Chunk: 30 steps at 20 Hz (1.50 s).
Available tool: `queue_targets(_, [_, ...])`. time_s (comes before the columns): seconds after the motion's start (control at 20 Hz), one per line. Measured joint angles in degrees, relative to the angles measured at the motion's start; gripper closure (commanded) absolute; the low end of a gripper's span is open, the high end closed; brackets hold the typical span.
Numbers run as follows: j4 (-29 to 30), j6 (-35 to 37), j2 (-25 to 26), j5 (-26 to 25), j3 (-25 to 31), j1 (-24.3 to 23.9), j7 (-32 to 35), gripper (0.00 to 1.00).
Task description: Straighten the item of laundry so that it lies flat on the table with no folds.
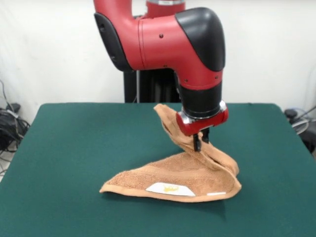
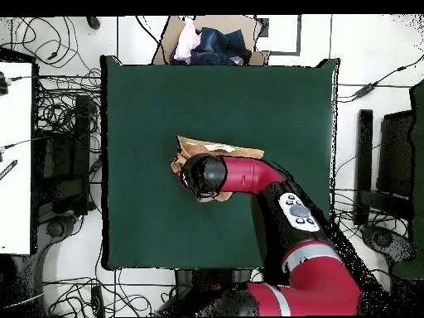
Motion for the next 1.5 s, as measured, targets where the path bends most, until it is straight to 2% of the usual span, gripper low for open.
queue_targets(0.75, [1.1,0.0,-0.1,3.6,-1.9,1.9,0.0,1.00])
queue_targets(1.5, [5.4,0.0,-3.3,11.3,-3.7,5.4,0.1,1.00])
